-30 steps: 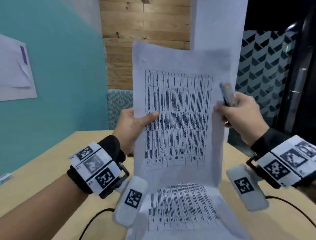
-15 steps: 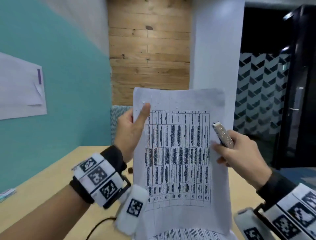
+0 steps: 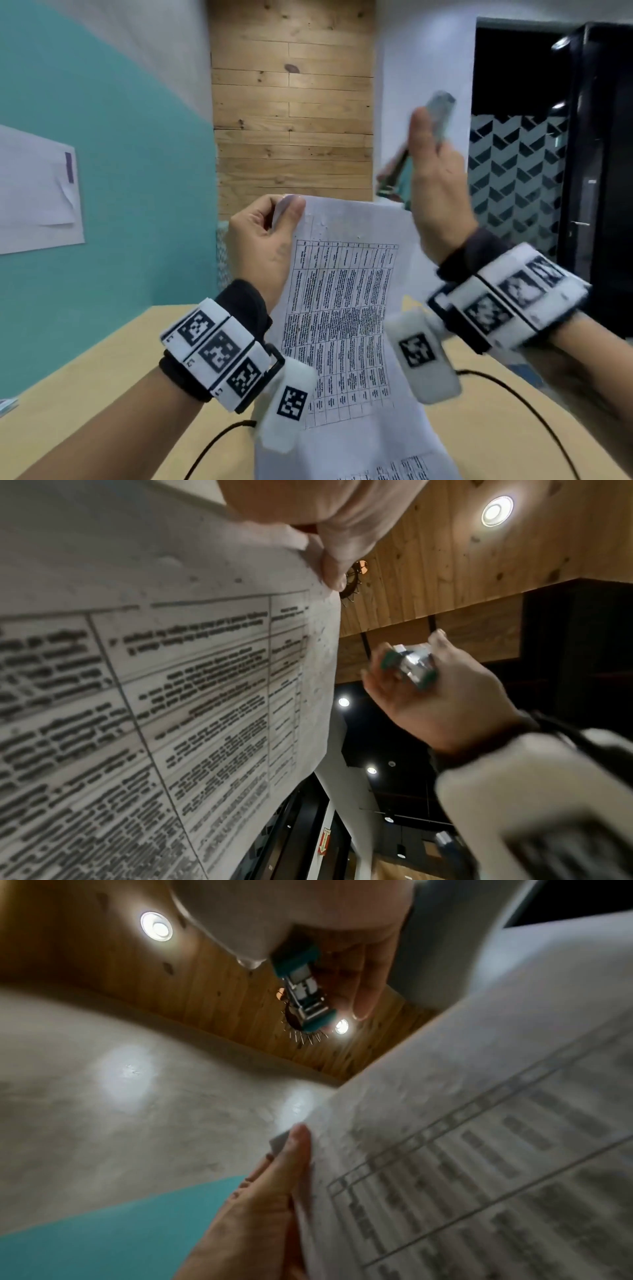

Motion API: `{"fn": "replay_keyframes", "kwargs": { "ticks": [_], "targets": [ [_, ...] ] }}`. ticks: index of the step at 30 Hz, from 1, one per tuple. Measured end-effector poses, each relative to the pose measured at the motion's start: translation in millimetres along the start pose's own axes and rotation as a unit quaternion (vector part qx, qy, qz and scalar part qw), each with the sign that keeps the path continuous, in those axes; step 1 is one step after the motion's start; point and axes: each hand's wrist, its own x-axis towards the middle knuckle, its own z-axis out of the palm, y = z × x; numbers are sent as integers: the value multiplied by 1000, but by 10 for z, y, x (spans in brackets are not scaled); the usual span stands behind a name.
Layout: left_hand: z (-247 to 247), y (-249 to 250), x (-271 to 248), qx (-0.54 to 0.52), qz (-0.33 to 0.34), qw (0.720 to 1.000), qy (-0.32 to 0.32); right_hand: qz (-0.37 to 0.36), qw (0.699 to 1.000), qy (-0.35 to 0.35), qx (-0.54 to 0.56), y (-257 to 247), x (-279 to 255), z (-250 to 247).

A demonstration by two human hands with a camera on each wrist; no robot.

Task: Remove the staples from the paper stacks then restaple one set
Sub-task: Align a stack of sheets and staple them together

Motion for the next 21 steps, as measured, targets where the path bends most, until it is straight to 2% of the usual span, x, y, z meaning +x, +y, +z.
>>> {"fn": "replay_keyframes", "kwargs": {
  "ticks": [3, 6, 8, 12, 21],
  "targets": [
    [29, 35, -66, -4, 22, 1000, 0, 11, 1000, -23, 9, 14, 87, 328],
    [55, 80, -106, -9, 47, 999, 7, 2, 999, -37, -32, 90, 51, 457],
    [56, 81, -115, -13, 52, 998, 15, -22, 993, -40, -108, 96, 25, 490],
    [44, 83, -109, -21, 52, 998, 25, -72, 962, -37, -260, -8, -29, 512],
    [129, 64, -84, -27, 58, 996, 60, -94, 951, -35, -292, 66, -90, 613]
  ]
}}
